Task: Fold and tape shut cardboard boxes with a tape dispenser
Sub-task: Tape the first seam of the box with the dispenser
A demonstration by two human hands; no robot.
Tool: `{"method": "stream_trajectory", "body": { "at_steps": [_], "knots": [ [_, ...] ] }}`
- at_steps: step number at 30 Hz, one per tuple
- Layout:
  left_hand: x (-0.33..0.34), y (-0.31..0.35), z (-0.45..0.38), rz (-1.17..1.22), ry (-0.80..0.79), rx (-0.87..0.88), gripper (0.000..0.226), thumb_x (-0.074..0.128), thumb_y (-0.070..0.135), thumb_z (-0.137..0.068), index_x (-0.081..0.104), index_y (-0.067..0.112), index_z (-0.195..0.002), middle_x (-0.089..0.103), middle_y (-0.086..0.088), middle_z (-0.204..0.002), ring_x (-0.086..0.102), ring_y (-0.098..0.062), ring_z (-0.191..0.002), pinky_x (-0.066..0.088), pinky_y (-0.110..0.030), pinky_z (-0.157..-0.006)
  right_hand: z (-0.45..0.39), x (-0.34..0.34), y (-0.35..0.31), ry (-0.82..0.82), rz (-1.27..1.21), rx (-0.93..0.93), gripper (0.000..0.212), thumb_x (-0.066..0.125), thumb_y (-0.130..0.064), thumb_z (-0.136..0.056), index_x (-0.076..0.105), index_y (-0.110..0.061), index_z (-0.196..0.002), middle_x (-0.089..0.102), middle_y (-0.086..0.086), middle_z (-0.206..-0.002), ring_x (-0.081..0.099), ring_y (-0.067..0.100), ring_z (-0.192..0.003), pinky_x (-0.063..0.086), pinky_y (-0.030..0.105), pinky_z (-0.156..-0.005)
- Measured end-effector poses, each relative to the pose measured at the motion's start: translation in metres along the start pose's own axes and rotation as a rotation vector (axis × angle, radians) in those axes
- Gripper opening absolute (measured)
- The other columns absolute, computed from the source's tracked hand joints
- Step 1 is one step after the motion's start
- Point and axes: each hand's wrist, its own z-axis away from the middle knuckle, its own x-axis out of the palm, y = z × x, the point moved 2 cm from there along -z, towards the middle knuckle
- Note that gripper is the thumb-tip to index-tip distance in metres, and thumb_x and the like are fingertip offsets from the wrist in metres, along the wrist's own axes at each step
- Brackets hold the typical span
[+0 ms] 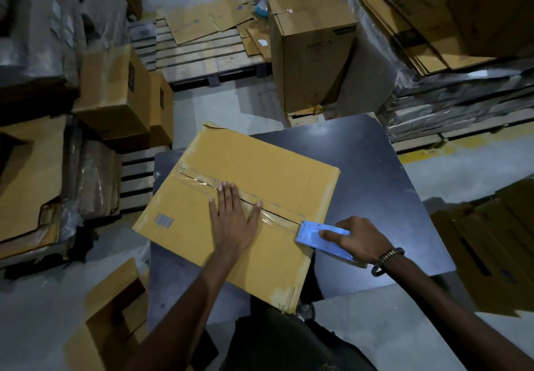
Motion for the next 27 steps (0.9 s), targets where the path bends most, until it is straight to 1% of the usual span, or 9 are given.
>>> {"method": "stream_trajectory", "body": {
  "at_steps": [5, 8, 11, 18, 20, 21, 23, 25, 27],
  "knots": [
    [0.003, -0.005, 0.002, 0.102, 0.092, -0.017, 0.082, 0.014, 0.065, -0.108, 0.017, 0.009, -0.168, 0.010, -0.013, -0.176, 0.003, -0.024, -0.164, 0.015, -0.051, -0.131, 0.003, -0.009, 0.000, -0.022, -0.035, -0.029, 0.064, 0.070, -0.051, -0.094, 0.038, -0.015, -0.052, 0.031, -0.006, -0.043, 0.032, 0.011, -0.044, 0.026, 0.029, -0.051],
    [0.006, -0.006, 0.001, 0.097, 0.110, -0.015, 0.081, 0.013, 0.065, -0.109, 0.016, 0.010, -0.168, 0.009, -0.011, -0.176, 0.001, -0.023, -0.164, 0.014, -0.049, -0.131, -0.002, -0.025, 0.009, -0.013, -0.145, 0.019, 0.066, 0.074, -0.055, -0.089, 0.043, -0.007, -0.056, 0.032, -0.002, -0.050, 0.031, 0.013, -0.047, 0.024, 0.033, -0.054],
    [0.008, -0.007, 0.001, 0.099, 0.099, -0.017, 0.082, 0.013, 0.066, -0.108, 0.015, 0.010, -0.168, 0.008, -0.012, -0.176, -0.001, -0.022, -0.164, 0.013, -0.050, -0.131, -0.008, -0.026, 0.012, -0.040, -0.091, 0.015, 0.065, 0.071, -0.065, -0.086, 0.041, -0.016, -0.055, 0.031, -0.001, -0.051, 0.031, 0.016, -0.049, 0.025, 0.034, -0.055],
    [0.011, -0.003, -0.001, 0.029, 0.085, -0.038, 0.087, 0.008, 0.069, -0.106, 0.009, 0.008, -0.168, 0.005, -0.014, -0.176, -0.002, -0.025, -0.164, 0.010, -0.054, -0.131, -0.015, -0.008, 0.028, -0.050, -0.079, 0.053, 0.069, 0.063, -0.078, -0.078, 0.040, -0.017, -0.055, 0.033, -0.003, -0.048, 0.034, 0.014, -0.046, 0.028, 0.035, -0.054],
    [0.008, 0.003, 0.001, 0.009, 0.062, -0.038, 0.087, 0.007, 0.069, -0.106, 0.007, 0.009, -0.168, 0.006, -0.013, -0.176, 0.000, -0.026, -0.164, 0.009, -0.057, -0.130, -0.016, -0.008, 0.028, -0.056, -0.082, 0.052, 0.066, 0.066, -0.072, -0.084, 0.042, -0.017, -0.055, 0.035, -0.006, -0.046, 0.035, 0.012, -0.044, 0.029, 0.034, -0.054],
    [0.006, 0.010, 0.004, -0.001, 0.040, 0.010, 0.087, 0.010, 0.070, -0.106, 0.005, 0.010, -0.169, 0.004, -0.012, -0.176, 0.000, -0.026, -0.164, 0.008, -0.057, -0.130, -0.016, -0.008, 0.028, -0.053, -0.083, 0.053, 0.064, 0.068, -0.067, -0.087, 0.042, -0.017, -0.055, 0.035, -0.007, -0.045, 0.035, 0.011, -0.044, 0.029, 0.033, -0.054],
    [0.007, 0.037, 0.021, -0.021, -0.043, 0.257, 0.089, 0.014, 0.072, -0.105, -0.001, 0.012, -0.169, -0.005, -0.010, -0.177, -0.003, -0.025, -0.164, 0.004, -0.057, -0.130, -0.017, -0.008, 0.031, -0.047, -0.089, 0.060, 0.061, 0.069, -0.064, -0.088, 0.044, -0.019, -0.055, 0.037, -0.008, -0.045, 0.035, 0.010, -0.044, 0.029, 0.033, -0.055],
    [0.009, 0.070, 0.051, -0.031, -0.161, 0.496, 0.097, 0.012, 0.080, -0.101, -0.013, 0.014, -0.167, -0.022, -0.007, -0.174, -0.017, -0.022, -0.162, -0.008, -0.054, -0.130, -0.018, -0.007, 0.035, -0.052, -0.097, 0.057, 0.059, 0.068, -0.065, -0.088, 0.048, -0.019, -0.056, 0.039, -0.007, -0.047, 0.037, 0.012, -0.045, 0.030, 0.033, -0.055],
    [0.010, 0.091, 0.075, -0.024, -0.206, 0.541, 0.112, 0.013, 0.092, -0.092, -0.018, 0.014, -0.165, -0.028, -0.005, -0.172, -0.027, -0.019, -0.159, -0.014, -0.051, -0.129, -0.017, -0.006, 0.036, -0.056, -0.109, 0.053, 0.057, 0.068, -0.063, -0.089, 0.051, -0.019, -0.058, 0.040, -0.007, -0.048, 0.037, 0.012, -0.046, 0.030, 0.033, -0.056]
  ]
}}
